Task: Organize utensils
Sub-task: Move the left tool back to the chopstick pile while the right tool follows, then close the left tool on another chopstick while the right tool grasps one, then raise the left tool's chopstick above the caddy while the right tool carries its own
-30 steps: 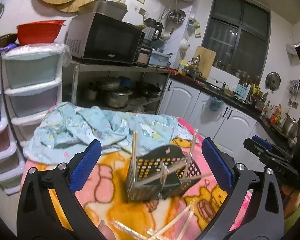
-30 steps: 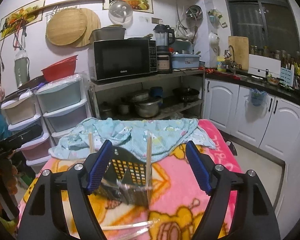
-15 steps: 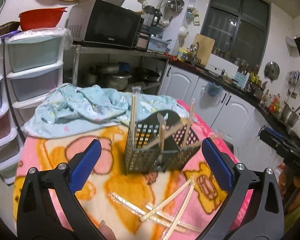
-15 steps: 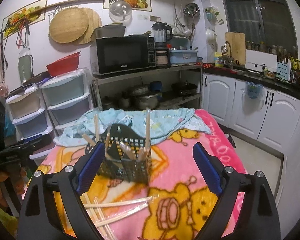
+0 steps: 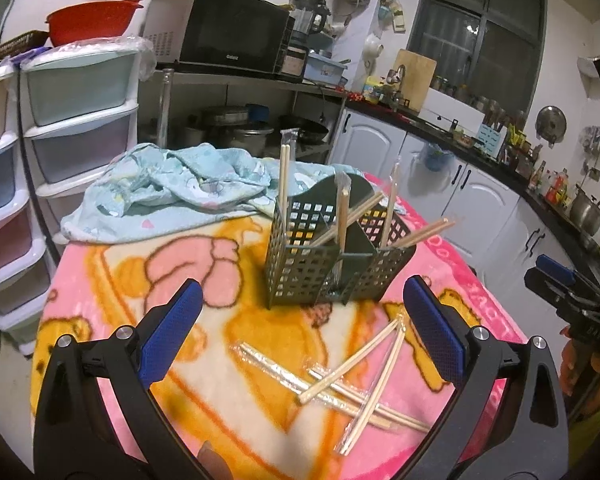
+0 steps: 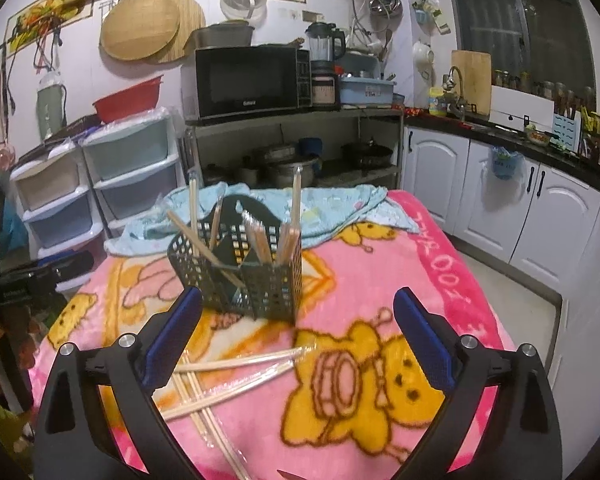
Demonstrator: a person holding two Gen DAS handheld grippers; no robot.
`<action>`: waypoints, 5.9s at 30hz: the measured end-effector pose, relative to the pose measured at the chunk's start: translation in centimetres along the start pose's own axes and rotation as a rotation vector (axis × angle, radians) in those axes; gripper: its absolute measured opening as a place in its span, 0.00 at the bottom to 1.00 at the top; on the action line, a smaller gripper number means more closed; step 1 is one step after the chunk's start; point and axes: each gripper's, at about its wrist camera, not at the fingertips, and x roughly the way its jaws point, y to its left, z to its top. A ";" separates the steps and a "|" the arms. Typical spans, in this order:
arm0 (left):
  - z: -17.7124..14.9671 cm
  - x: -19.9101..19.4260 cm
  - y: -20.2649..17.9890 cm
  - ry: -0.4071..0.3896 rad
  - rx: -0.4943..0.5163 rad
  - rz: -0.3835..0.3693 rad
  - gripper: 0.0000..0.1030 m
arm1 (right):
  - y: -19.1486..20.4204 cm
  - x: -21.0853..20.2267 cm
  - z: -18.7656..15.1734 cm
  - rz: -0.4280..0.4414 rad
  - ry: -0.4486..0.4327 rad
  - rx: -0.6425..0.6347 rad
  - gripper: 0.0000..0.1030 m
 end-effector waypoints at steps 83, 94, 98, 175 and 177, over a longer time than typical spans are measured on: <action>-6.7 14.5 4.9 0.345 -0.186 0.109 0.22 | -3.0 17.7 -8.1 0.012 0.479 0.267 0.18; -6.6 14.5 5.4 0.351 -0.150 0.103 0.13 | -3.7 17.5 -8.2 0.022 0.477 0.271 0.04; -6.5 14.4 5.8 0.360 -0.163 0.084 0.12 | -3.9 17.2 -8.2 0.034 0.479 0.278 0.03; 9.7 -3.1 -10.8 -0.161 0.145 -0.253 0.03 | -1.8 -5.3 7.7 0.127 -0.202 0.044 0.02; 10.4 -3.1 -10.8 -0.168 0.146 -0.254 0.03 | -1.7 -5.2 8.1 0.132 -0.208 0.041 0.02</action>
